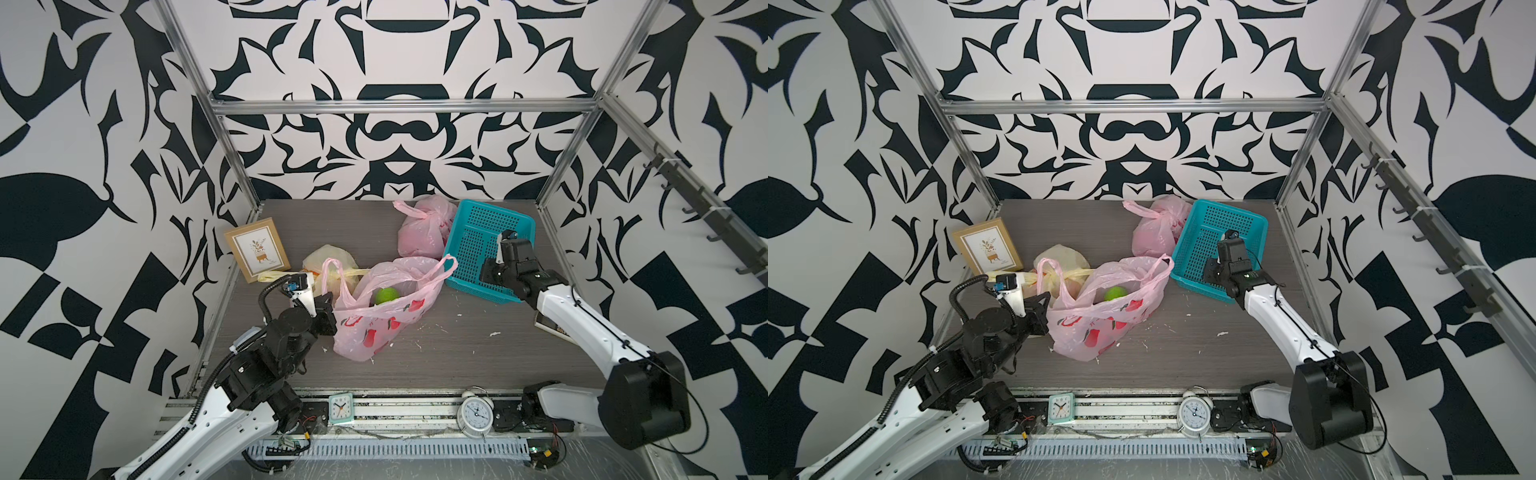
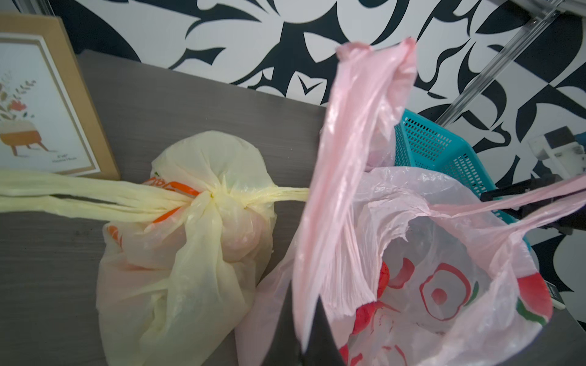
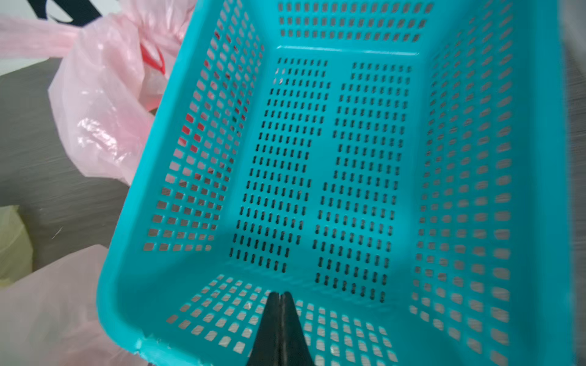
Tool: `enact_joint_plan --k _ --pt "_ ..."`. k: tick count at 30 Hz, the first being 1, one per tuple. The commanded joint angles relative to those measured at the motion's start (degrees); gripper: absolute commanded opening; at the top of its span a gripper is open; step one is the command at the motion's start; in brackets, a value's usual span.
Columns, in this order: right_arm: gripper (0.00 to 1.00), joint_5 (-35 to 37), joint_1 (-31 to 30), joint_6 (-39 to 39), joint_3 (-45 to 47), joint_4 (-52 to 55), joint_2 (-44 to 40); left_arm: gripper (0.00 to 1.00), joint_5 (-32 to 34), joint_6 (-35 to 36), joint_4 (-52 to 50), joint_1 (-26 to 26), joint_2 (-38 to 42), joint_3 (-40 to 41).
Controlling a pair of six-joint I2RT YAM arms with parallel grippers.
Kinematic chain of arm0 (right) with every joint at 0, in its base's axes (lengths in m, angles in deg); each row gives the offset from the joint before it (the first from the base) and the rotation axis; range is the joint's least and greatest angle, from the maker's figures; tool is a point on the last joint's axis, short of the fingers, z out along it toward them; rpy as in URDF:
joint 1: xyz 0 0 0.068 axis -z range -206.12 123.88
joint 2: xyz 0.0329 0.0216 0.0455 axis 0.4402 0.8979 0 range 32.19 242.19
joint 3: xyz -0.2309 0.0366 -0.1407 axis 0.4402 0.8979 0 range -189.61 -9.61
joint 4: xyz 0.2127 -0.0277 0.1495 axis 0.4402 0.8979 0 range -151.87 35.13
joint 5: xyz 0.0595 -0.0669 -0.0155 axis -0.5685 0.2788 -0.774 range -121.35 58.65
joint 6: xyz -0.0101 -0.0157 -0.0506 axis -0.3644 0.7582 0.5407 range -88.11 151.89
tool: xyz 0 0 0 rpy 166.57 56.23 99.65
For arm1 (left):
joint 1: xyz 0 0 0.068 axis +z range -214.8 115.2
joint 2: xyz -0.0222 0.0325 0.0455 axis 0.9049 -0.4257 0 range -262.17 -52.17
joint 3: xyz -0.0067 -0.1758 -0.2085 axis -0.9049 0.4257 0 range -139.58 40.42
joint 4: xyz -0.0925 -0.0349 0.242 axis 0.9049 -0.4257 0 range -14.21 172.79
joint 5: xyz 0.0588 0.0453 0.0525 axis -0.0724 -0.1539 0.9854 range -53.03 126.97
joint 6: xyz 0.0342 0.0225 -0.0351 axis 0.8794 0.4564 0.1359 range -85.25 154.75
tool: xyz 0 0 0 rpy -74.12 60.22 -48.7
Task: Untie the knot of a plastic bag & take out the apple
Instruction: Adjust the plastic bag at the center of the board.
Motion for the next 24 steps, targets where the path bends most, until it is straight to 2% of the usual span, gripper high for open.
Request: enact_joint_plan --k 1,6,10,14,18,21,24 --pt "0.0 -10.71 -0.99 -0.13 -0.18 -5.24 -3.98 0.0 -4.39 -6.09 -0.35 0.06 -3.47 1.6" --pt "0.17 -10.32 -6.41 5.94 -1.81 -0.4 -16.01 0.0 -6.89 -6.52 7.16 -0.91 -9.67 3.15" --pt "0.2 -14.64 -12.69 10.27 -7.84 4.7 -20.56 0.0 -6.02 -6.85 7.3 -3.58 -11.97 2.72" --pt "0.2 -13.37 -27.1 13.16 -14.9 9.86 -14.6 0.0 -5.89 -8.28 7.32 -4.06 -11.61 3.71" --pt "0.15 -12.76 -38.27 10.79 -16.51 8.96 -4.29 0.0 -5.37 -8.44 7.04 -4.11 -10.86 4.1" --pt "0.13 -8.52 -43.4 8.12 -16.71 8.96 2.76 0.0 -4.87 -8.16 6.04 -4.15 -10.65 3.67" --pt "0.1 -4.4 -45.44 4.37 -15.81 10.31 7.81 0.0 -3.69 -7.66 4.57 -4.15 -10.2 2.84"
